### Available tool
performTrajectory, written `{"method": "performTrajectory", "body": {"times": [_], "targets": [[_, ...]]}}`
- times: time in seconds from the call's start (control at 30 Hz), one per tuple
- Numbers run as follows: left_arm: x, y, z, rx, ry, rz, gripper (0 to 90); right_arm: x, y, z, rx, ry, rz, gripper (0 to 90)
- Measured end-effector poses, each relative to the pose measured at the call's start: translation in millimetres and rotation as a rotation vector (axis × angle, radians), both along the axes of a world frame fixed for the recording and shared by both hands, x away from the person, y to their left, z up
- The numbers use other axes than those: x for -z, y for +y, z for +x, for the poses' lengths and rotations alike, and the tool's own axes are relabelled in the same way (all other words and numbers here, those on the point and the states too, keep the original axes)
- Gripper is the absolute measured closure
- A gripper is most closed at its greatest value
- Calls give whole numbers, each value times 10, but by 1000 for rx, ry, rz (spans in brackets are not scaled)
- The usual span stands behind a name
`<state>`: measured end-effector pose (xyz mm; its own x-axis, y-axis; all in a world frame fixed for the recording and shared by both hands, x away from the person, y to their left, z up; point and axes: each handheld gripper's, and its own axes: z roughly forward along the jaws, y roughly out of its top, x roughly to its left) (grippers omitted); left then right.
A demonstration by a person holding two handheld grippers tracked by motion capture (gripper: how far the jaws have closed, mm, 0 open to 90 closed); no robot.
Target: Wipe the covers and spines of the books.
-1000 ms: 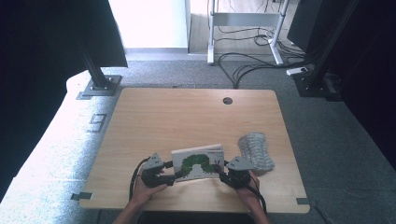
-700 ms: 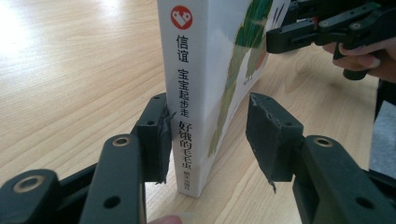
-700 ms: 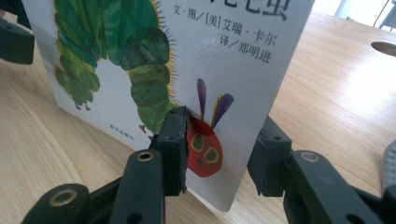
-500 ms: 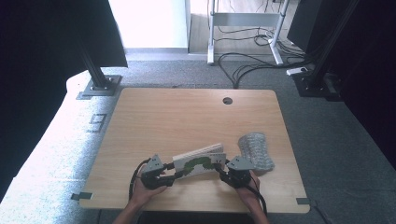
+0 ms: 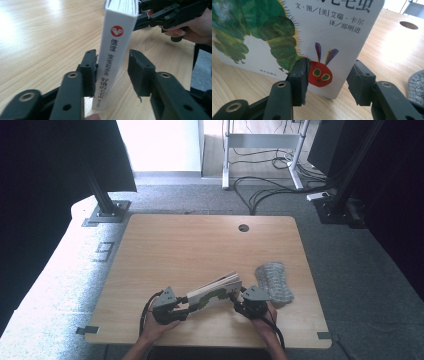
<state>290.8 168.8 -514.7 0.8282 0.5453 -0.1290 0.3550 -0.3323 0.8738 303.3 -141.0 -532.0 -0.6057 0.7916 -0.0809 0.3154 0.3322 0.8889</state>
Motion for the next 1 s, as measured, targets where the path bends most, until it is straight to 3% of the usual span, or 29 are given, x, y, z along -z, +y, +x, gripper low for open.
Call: {"method": "performTrajectory", "body": {"times": [0.27, 0.37, 0.5, 0.77, 1.0], "targets": [[-10, -30, -35, -6, -14, 4, 719, -2, 21, 73, 14, -16, -2, 503], [-22, -48, -59, -12, -19, -2, 739, -16, 22, 98, 26, -20, 22, 500], [-50, -38, -86, -53, -36, -2, 746, -18, 29, 94, 44, -31, 53, 480], [-88, 73, -68, -120, -38, -24, 748, -20, 13, 84, 52, -33, 53, 468], [-113, 207, -27, -215, -36, -43, 748, -8, -9, 84, 52, -22, 53, 456]]}}
